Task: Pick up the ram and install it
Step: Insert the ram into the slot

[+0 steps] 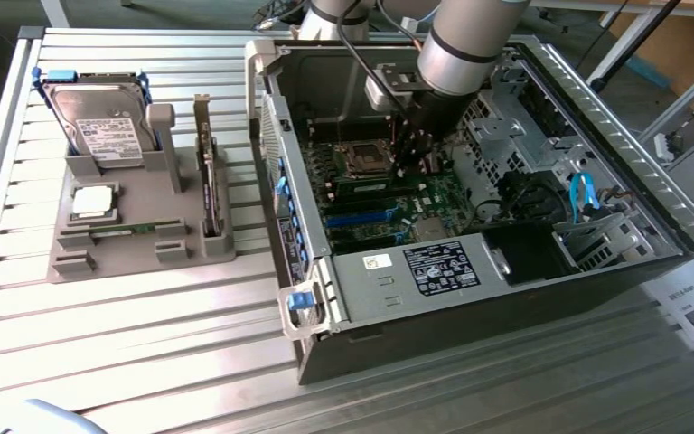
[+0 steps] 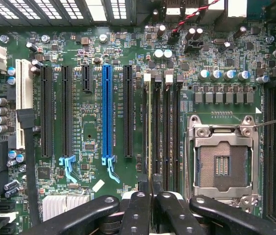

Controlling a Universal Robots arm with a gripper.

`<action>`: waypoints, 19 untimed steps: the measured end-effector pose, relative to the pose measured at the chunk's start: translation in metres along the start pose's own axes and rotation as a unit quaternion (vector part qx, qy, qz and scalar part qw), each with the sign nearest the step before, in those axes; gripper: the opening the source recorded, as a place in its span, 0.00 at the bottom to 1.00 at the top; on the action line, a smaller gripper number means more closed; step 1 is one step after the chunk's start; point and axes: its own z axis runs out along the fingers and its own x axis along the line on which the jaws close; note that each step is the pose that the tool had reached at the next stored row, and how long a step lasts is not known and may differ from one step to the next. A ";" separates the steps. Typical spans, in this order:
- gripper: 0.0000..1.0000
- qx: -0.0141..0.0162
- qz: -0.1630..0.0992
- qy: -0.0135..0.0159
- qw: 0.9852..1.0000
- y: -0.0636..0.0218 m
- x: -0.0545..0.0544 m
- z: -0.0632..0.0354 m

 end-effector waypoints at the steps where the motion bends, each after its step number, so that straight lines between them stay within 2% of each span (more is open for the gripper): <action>1: 0.12 0.000 0.000 0.000 1.000 0.0000 0.000 0.0002; 19: 0.12 0.001 0.000 0.000 1.000 -0.0002 0.000 0.0048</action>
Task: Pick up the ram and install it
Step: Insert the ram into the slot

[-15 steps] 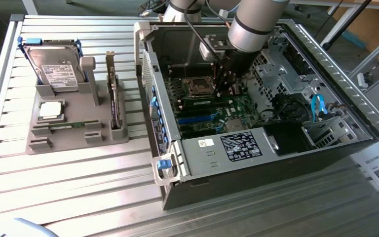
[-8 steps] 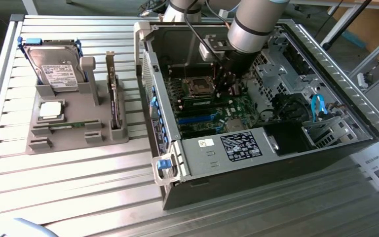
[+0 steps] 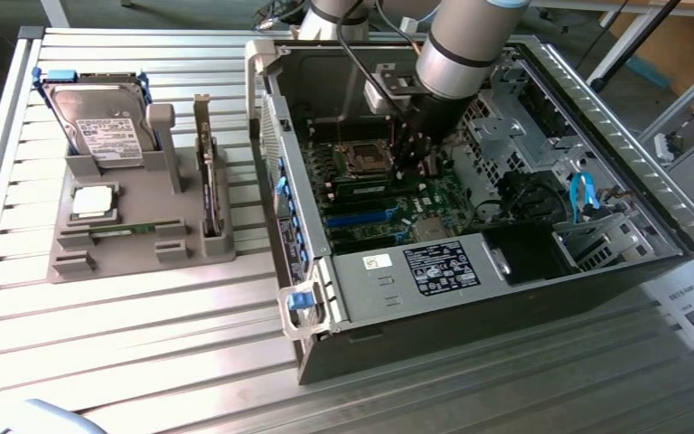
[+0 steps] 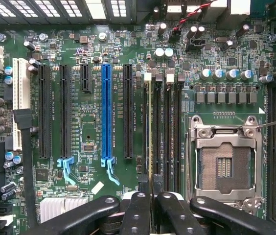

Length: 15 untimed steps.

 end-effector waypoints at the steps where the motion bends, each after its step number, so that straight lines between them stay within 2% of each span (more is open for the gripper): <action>1: 0.12 0.000 0.000 0.000 1.000 0.0000 0.000 0.0000; 2: 0.19 0.000 0.000 0.000 1.000 -0.0001 0.000 0.0001; 4: 0.19 0.000 0.000 0.000 1.000 -0.0003 0.000 -0.0024; 6: 0.19 0.000 0.000 0.000 1.000 -0.0006 0.000 -0.0187; 7: 0.19 0.000 0.000 0.000 1.000 -0.0006 0.000 -0.0214; 15: 0.19 0.000 0.000 0.000 1.000 -0.0004 0.000 -0.0359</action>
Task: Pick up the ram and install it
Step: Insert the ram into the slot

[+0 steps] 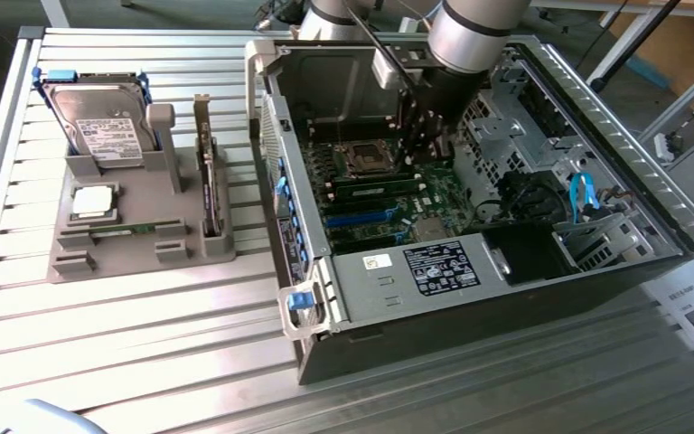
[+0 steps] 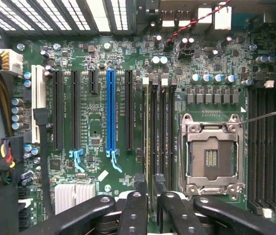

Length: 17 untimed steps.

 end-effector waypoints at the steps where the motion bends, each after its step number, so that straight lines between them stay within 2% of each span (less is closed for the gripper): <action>1: 0.19 0.000 0.000 0.000 1.000 0.0000 0.000 -0.0015; 17: 0.19 0.000 0.000 0.000 1.000 0.0007 0.000 -0.0239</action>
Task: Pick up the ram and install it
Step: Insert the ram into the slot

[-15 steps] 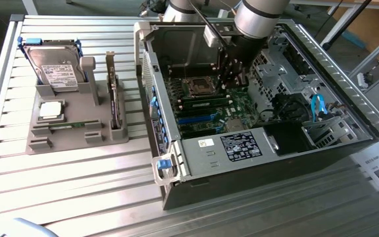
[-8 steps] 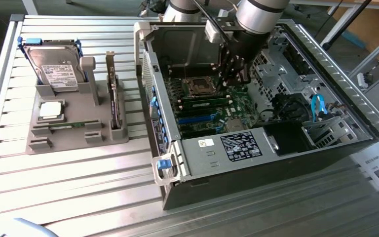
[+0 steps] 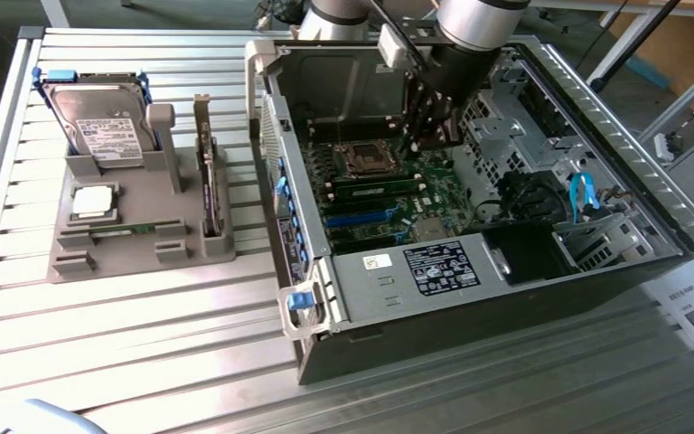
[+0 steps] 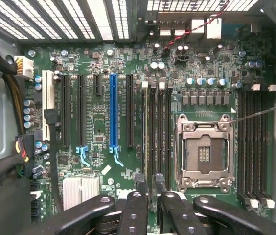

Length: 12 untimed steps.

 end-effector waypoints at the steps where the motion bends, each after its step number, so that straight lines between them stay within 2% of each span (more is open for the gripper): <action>1: 0.19 0.000 0.000 0.000 1.000 0.0000 0.000 -0.0018; 12: 0.19 0.000 0.000 0.000 1.000 0.0006 0.000 -0.0196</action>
